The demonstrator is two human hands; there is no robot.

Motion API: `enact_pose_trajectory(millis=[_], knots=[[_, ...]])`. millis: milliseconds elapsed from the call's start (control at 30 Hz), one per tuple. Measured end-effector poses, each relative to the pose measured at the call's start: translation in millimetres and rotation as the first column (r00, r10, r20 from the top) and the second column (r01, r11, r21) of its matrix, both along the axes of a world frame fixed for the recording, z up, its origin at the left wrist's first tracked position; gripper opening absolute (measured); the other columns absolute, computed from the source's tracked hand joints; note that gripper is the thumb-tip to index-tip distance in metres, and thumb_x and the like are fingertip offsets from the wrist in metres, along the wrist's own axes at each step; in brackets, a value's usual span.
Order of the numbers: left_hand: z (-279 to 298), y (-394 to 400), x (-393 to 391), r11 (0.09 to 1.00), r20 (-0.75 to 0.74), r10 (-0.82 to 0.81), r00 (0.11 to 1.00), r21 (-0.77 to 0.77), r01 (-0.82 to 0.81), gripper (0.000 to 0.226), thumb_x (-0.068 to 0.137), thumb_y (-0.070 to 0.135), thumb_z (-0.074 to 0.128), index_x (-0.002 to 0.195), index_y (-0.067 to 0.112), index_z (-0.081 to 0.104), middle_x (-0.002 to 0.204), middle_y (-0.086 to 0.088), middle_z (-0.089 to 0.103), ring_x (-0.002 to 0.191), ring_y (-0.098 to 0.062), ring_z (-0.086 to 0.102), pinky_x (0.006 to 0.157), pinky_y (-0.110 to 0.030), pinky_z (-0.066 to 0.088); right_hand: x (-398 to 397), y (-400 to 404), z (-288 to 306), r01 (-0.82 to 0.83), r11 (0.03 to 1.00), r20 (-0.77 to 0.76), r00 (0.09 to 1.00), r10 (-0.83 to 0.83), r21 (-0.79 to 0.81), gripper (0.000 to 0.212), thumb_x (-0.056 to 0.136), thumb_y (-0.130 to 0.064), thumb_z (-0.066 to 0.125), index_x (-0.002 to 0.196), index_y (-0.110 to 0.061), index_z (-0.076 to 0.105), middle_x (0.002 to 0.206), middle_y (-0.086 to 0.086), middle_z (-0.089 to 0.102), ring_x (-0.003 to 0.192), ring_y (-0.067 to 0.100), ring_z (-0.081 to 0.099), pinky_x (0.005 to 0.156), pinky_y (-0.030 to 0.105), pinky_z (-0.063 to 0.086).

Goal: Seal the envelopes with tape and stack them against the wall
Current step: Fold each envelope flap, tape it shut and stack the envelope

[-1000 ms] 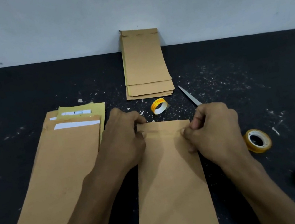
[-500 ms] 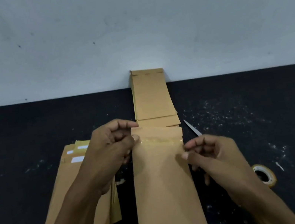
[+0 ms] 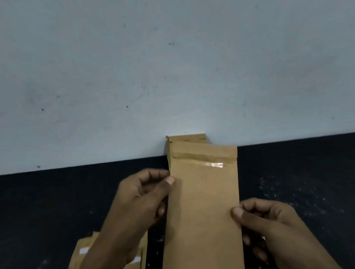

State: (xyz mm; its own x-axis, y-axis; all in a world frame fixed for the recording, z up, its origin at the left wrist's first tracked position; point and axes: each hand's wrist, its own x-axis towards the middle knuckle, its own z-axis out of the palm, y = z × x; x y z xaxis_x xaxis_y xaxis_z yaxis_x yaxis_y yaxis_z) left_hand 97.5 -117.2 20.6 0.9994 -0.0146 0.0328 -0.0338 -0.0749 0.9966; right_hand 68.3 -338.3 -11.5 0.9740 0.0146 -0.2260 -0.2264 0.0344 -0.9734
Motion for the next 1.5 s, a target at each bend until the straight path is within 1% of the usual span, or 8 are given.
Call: enact_pose_trajectory(millis=[133,300,500,833,933,1067,1267,1500], knots=[[-8,-12,29,0.995,-0.068,-0.022,0.997,0.096,0.029,0.011,0.095,0.014,0.063,0.101,0.013,0.071,0.084,0.002,0.076,0.066,-0.001,0.068,0.054,-0.012,0.047,47,4,8,0.067,0.997,0.020,0.998,-0.067,-0.041,0.023,0.094,-0.010,0.065,0.076,-0.004,0.076,0.064,0.012,0.065,0.048,0.013,0.049,0.039,0.024,0.031],[-25,-17,92,0.953,-0.046,0.136,0.990,0.280,-0.118,0.008,0.092,0.012,0.067,0.088,0.013,0.074,0.085,-0.001,0.076,0.081,-0.013,0.072,0.074,-0.031,0.060,114,10,3,0.194,0.957,0.143,0.976,-0.166,-0.215,0.015,0.092,-0.009,0.069,0.078,-0.005,0.076,0.065,0.006,0.070,0.049,0.007,0.058,0.041,0.018,0.041],[-34,-27,143,0.870,0.010,0.223,0.975,0.449,-0.203,0.010,0.092,0.010,0.064,0.097,0.003,0.069,0.091,-0.010,0.071,0.083,-0.019,0.068,0.076,-0.037,0.058,175,19,-26,0.284,0.904,0.176,0.955,-0.238,-0.321,0.009,0.085,-0.011,0.076,0.077,-0.013,0.074,0.081,0.006,0.074,0.082,0.021,0.070,0.080,0.045,0.061],[-41,-35,148,0.855,-0.001,0.222,0.975,0.480,-0.194,0.009,0.094,0.014,0.062,0.101,0.008,0.060,0.093,-0.001,0.064,0.085,-0.013,0.063,0.071,-0.028,0.056,184,18,-38,0.362,0.823,0.280,0.925,-0.258,-0.437,0.013,0.083,-0.020,0.080,0.086,-0.019,0.068,0.081,-0.003,0.068,0.079,0.009,0.063,0.066,0.023,0.049],[-35,-30,135,0.877,-0.015,0.209,0.978,0.445,-0.181,0.020,0.096,0.022,0.063,0.108,0.020,0.047,0.094,0.006,0.056,0.081,-0.003,0.054,0.058,-0.012,0.042,172,16,-35,0.370,0.795,0.322,0.918,-0.232,-0.481,0.016,0.084,-0.022,0.079,0.091,-0.023,0.065,0.080,-0.004,0.067,0.079,0.010,0.065,0.067,0.025,0.052],[-26,-18,107,0.882,-0.017,0.203,0.979,0.438,-0.175,0.042,0.093,0.025,0.068,0.130,0.014,0.054,0.096,0.001,0.063,0.086,-0.009,0.062,0.066,-0.018,0.047,142,19,-27,0.353,0.699,0.398,0.911,-0.106,-0.622,0.025,0.084,-0.022,0.077,0.103,-0.028,0.061,0.079,-0.009,0.064,0.074,0.005,0.062,0.068,0.028,0.056],[-12,15,42,0.858,0.034,0.166,0.985,0.488,-0.162,0.014,0.089,0.022,0.072,0.102,0.021,0.068,0.088,0.004,0.068,0.079,-0.007,0.066,0.065,-0.017,0.049,81,44,-10,0.281,0.713,0.482,0.871,0.091,-0.643,0.019,0.086,-0.022,0.076,0.101,-0.029,0.067,0.082,-0.015,0.062,0.076,0.002,0.060,0.069,0.021,0.054],[-39,75,-24,0.574,-0.015,0.416,0.909,0.780,-0.250,0.040,0.080,0.046,0.077,0.105,0.018,0.063,0.092,0.005,0.060,0.083,-0.009,0.059,0.071,-0.026,0.052,19,82,-13,0.138,0.798,0.500,0.837,0.223,-0.587,0.018,0.083,-0.017,0.077,0.081,-0.032,0.067,0.073,-0.015,0.064,0.073,0.000,0.061,0.063,0.012,0.050]])
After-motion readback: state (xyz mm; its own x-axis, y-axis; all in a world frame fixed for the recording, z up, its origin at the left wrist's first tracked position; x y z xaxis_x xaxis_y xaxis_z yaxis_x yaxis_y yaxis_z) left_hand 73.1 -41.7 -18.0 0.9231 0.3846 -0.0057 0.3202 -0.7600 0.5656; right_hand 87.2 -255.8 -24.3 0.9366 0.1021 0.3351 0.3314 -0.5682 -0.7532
